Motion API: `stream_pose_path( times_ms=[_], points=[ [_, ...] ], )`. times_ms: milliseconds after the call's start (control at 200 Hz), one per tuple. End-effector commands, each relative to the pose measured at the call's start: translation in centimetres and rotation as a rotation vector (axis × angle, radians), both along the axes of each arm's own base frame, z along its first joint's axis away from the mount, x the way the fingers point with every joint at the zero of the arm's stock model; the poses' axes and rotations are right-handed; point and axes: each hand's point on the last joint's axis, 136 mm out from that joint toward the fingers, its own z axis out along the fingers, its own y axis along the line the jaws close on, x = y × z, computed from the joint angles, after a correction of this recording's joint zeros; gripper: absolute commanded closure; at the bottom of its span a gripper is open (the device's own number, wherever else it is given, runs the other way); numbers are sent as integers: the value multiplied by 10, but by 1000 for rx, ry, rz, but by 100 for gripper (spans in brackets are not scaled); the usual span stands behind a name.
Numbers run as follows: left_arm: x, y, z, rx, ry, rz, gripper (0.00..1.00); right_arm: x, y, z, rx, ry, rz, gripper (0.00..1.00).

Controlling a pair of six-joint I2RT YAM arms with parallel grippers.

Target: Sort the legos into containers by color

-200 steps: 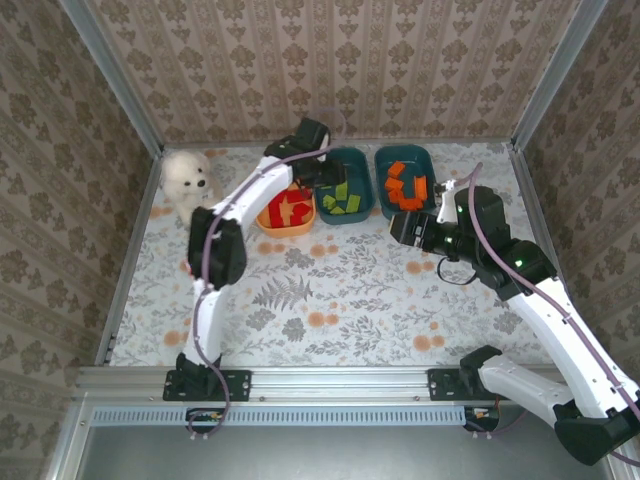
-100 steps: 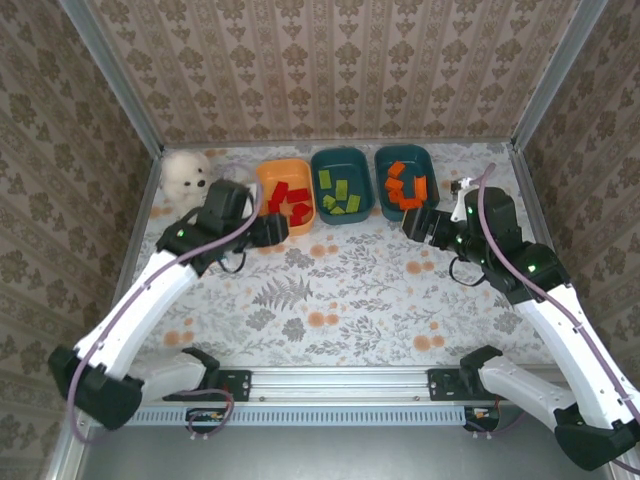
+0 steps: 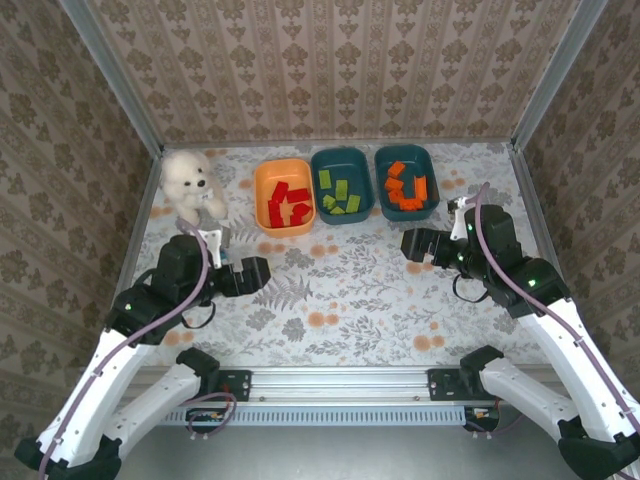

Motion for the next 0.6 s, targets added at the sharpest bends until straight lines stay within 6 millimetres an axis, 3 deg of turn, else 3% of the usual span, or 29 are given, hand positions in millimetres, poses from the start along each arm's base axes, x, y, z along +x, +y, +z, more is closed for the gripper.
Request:
stream_pose_path(
  times_ms=[0, 100, 165, 240, 310, 390, 450, 495, 595],
  points=[
    [4, 16, 1, 39, -18, 79, 0, 1, -1, 5, 10, -16, -7, 0],
    [17, 56, -2, 193, -28, 282, 0, 7, -20, 9, -38, -21, -118, 0],
    [25, 90, 1, 319, -56, 438, 0, 12, -51, 8, -140, -13, -273, 0],
    [35, 115, 9, 484, -139, 508, 0, 16, -86, 12, -292, -42, -426, 0],
    [48, 130, 8, 659, -233, 513, 0, 25, -106, 20, -422, -136, -482, 0],
    [64, 136, -2, 785, -358, 500, 0, 41, -115, 27, -514, -310, -513, 0],
    [77, 137, -9, 800, -456, 524, 0, 49, -120, 17, -557, -415, -546, 0],
    [85, 137, -26, 818, -490, 505, 0, 53, -124, 2, -578, -452, -559, 0],
    [94, 152, -65, 792, -450, 562, 0, 55, -140, -51, -610, -347, -599, 0]
  ],
)
